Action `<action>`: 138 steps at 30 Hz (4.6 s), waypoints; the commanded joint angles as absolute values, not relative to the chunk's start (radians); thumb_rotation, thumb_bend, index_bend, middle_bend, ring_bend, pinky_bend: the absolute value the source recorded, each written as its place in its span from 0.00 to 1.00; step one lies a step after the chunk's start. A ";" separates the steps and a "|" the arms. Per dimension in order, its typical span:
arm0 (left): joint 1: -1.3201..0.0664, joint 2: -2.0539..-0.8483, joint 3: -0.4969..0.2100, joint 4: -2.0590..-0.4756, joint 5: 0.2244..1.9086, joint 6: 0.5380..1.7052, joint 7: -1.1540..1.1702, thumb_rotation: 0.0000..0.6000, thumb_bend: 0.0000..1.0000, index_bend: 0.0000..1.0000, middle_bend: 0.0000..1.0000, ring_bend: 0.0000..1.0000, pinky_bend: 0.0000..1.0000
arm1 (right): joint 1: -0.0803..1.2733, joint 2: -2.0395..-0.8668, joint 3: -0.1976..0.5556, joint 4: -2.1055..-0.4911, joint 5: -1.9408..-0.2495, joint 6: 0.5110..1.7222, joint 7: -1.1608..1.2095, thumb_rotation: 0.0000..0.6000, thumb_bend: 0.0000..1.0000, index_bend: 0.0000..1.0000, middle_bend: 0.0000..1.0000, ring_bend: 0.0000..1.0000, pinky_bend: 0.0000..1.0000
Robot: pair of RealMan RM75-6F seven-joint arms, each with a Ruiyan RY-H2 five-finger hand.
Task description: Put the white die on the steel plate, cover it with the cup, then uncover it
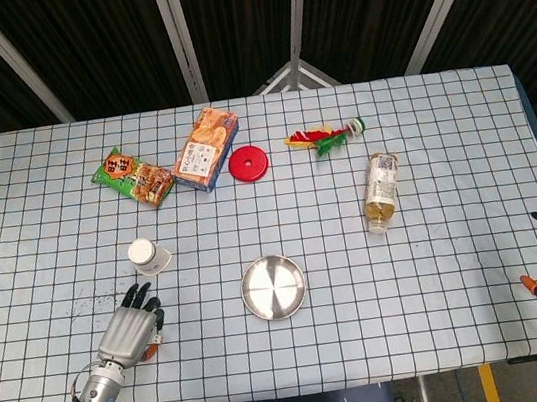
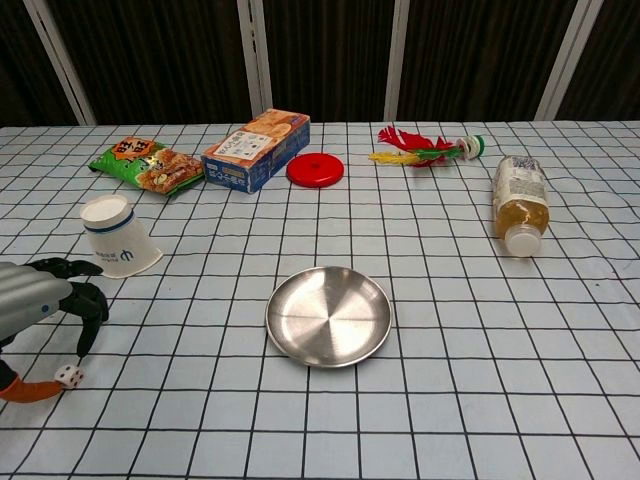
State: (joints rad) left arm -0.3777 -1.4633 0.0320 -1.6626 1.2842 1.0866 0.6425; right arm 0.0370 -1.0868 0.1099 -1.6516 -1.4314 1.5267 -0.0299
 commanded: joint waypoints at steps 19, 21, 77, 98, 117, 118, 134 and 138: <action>-0.387 -1.476 0.051 -1.673 1.256 1.100 0.708 1.00 0.39 0.51 0.24 0.02 0.00 | 0.035 -1.082 0.113 -1.657 -1.429 1.527 -0.022 1.00 0.10 0.19 0.10 0.11 0.07; -0.388 -1.478 0.053 -1.672 1.255 1.100 0.712 1.00 0.39 0.51 0.24 0.02 0.00 | 0.034 -1.081 0.113 -1.658 -1.429 1.529 -0.020 1.00 0.10 0.19 0.10 0.11 0.07; -0.768 -1.845 -0.229 -1.474 1.123 0.945 0.858 1.00 0.45 0.59 0.26 0.02 0.00 | 0.021 -1.069 0.131 -1.642 -1.402 1.537 0.042 1.00 0.10 0.19 0.10 0.11 0.07; -0.843 -1.860 -0.216 -1.473 0.972 0.958 0.966 1.00 0.15 0.09 0.14 0.00 0.00 | 0.020 -1.068 0.129 -1.646 -1.409 1.537 0.044 1.00 0.10 0.19 0.10 0.11 0.07; -0.738 -1.492 -0.283 -1.824 0.918 1.103 0.836 1.00 0.15 0.26 0.14 0.00 0.02 | 0.021 -1.072 0.129 -1.659 -1.400 1.531 0.022 1.00 0.10 0.19 0.10 0.11 0.07; -0.727 -1.454 -0.285 -1.844 0.899 1.097 0.818 1.00 0.15 0.26 0.14 0.00 0.03 | 0.021 -1.072 0.129 -1.661 -1.400 1.531 0.020 1.00 0.10 0.19 0.10 0.11 0.07; -0.679 -1.198 -0.283 -1.821 0.765 1.045 0.655 1.00 0.15 0.22 0.03 0.00 0.04 | 0.028 -1.075 0.124 -1.669 -1.398 1.513 0.002 1.00 0.10 0.19 0.10 0.12 0.07; -0.712 -1.216 -0.267 -1.787 0.708 1.043 0.697 1.00 0.09 0.15 0.00 0.00 0.04 | 0.030 -1.074 0.123 -1.671 -1.395 1.505 -0.001 1.00 0.10 0.19 0.10 0.12 0.07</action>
